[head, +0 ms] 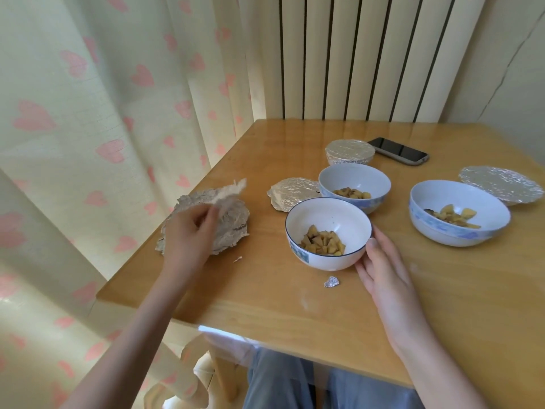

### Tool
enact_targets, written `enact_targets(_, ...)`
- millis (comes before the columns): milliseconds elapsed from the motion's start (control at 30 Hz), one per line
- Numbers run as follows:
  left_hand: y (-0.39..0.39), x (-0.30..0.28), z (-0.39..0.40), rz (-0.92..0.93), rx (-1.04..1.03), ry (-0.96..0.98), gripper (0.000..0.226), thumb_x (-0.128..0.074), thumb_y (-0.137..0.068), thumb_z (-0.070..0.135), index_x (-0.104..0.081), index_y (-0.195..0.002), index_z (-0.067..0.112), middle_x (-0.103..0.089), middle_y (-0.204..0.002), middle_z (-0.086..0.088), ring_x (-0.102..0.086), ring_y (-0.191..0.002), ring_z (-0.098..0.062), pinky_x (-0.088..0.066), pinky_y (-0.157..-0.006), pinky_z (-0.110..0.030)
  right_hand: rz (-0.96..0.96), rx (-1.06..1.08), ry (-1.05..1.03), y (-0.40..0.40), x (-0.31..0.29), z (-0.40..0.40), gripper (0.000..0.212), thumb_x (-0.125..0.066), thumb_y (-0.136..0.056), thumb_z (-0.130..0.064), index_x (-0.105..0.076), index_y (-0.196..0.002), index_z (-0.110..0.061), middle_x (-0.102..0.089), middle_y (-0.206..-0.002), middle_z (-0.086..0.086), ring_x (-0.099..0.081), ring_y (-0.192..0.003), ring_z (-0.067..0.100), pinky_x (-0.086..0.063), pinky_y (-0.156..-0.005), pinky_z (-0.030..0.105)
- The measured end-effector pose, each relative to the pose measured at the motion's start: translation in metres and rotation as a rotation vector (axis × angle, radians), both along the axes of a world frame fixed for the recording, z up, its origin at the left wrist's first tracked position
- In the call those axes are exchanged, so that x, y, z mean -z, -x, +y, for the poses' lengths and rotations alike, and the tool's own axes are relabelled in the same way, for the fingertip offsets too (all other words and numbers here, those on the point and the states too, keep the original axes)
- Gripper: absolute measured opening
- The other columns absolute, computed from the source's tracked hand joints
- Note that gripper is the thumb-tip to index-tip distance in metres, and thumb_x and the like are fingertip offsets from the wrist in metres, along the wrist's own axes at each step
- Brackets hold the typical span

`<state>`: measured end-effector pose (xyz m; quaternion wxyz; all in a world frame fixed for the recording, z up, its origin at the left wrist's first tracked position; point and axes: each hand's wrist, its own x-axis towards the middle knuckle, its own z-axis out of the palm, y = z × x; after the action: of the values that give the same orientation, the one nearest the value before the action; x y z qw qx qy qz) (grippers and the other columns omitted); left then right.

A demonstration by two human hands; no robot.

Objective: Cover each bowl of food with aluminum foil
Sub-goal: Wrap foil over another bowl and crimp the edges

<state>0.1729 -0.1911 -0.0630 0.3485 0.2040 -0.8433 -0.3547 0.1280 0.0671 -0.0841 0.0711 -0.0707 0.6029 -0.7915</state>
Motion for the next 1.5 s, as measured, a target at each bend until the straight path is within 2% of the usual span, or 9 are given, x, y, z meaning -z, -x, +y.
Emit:
enact_targets(267, 0.008, -0.02, -0.029, 0.361, -0.223, -0.201, 0.028, -0.045, -0.102, 0.026, -0.056, -0.084, 0.009, -0.04, -0.06, 0.004, -0.037, -0.049, 0.002, -0.028, -0.051, -0.015, 0.006, 0.006, -0.032, -0.001, -0.001, -0.001, 0.043, -0.043, -0.099, -0.025, -0.041, -0.143, -0.025, -0.053, -0.134, -0.01, -0.053, -0.117, 0.0, -0.043, -0.087, 0.015)
enact_targets(467, 0.011, -0.022, -0.035, 0.477, -0.324, -0.26, 0.034, -0.043, -0.102, 0.028, -0.044, -0.069, 0.021, -0.03, -0.059, 0.004, -0.03, -0.05, -0.003, -0.024, -0.051, -0.021, 0.052, 0.07, -0.086, -0.003, -0.002, -0.001, 0.042, -0.044, -0.099, -0.026, -0.041, -0.141, -0.028, -0.048, -0.138, -0.016, -0.046, -0.124, -0.001, -0.036, -0.107, 0.025)
enact_targets(600, 0.014, -0.025, -0.02, 0.477, -0.226, -0.465, 0.026, -0.045, -0.102, 0.029, -0.055, -0.079, 0.021, -0.046, -0.063, 0.003, -0.04, -0.054, -0.004, -0.032, -0.054, -0.025, 0.312, 0.242, -0.223, -0.003, -0.01, -0.003, 0.042, -0.047, -0.098, -0.019, -0.041, -0.138, -0.032, -0.042, -0.129, -0.033, -0.041, -0.124, -0.009, -0.031, -0.105, 0.014)
enact_targets(700, 0.018, -0.032, 0.004, 0.473, -0.09, -0.646, 0.02, -0.045, -0.103, 0.027, -0.061, -0.102, 0.014, -0.063, -0.076, 0.007, -0.059, -0.06, 0.002, -0.046, -0.057, -0.017, 0.513, 0.282, -0.192, 0.006, -0.034, -0.008, 0.037, -0.051, -0.097, -0.016, -0.042, -0.129, -0.032, -0.049, -0.131, -0.018, -0.048, -0.122, -0.003, -0.041, -0.096, 0.013)
enact_targets(867, 0.022, -0.041, 0.052, 0.325, 0.189, -0.78, 0.021, -0.05, -0.101, 0.027, -0.065, -0.09, 0.02, -0.072, -0.071, 0.008, -0.066, -0.067, -0.008, -0.053, -0.061, -0.025, 0.22, -0.017, -0.299, 0.044, -0.078, -0.024, 0.035, -0.055, -0.089, -0.053, -0.049, -0.118, -0.034, -0.059, -0.113, -0.014, -0.058, -0.107, 0.008, -0.047, -0.099, 0.042)
enact_targets(1033, 0.024, -0.03, 0.073, 0.092, 0.188, -0.444, 0.03, -0.06, -0.095, 0.03, -0.057, -0.07, 0.013, -0.048, -0.047, 0.011, -0.041, -0.043, -0.008, -0.03, -0.045, -0.025, 0.273, 0.165, -0.376, 0.054, -0.074, -0.017, 0.035, -0.069, -0.085, -0.033, -0.053, -0.116, -0.029, -0.06, -0.088, 0.0, -0.056, -0.071, 0.007, -0.043, -0.062, 0.017)
enact_targets(1167, 0.035, -0.021, 0.073, -0.099, 0.134, -0.059, 0.03, -0.057, -0.095, 0.031, -0.055, -0.07, 0.014, -0.058, -0.054, 0.0, -0.048, -0.046, -0.009, -0.032, -0.044, -0.018, 0.509, 0.296, -0.771, 0.064, -0.056, -0.011, 0.033, -0.064, -0.088, -0.031, -0.05, -0.117, -0.024, -0.045, -0.06, -0.001, -0.045, -0.054, 0.017, -0.035, -0.054, 0.035)
enact_targets(1367, 0.051, -0.01, 0.072, -0.183, 0.183, -0.043, 0.023, -0.051, -0.099, 0.031, -0.056, -0.087, 0.012, -0.058, -0.057, -0.001, -0.047, -0.044, -0.009, -0.033, -0.042, -0.016, 0.489, 0.247, -0.862, 0.082, -0.034, -0.012, 0.011, -0.054, -0.094, -0.027, -0.065, -0.095, -0.029, -0.068, -0.074, -0.005, -0.057, -0.054, 0.017, -0.047, -0.052, 0.036)
enact_targets(1500, 0.052, -0.006, 0.069, -0.168, 0.217, -0.121, 0.017, -0.051, -0.099, 0.029, -0.052, -0.095, 0.013, -0.055, -0.053, -0.004, -0.043, -0.039, -0.011, -0.03, -0.039, -0.02, 0.385, 0.181, -0.743, 0.085, -0.03, -0.009, 0.02, -0.051, -0.095, -0.022, -0.07, -0.093, -0.029, -0.053, -0.047, -0.012, -0.039, -0.034, 0.007, -0.023, -0.035, 0.019)
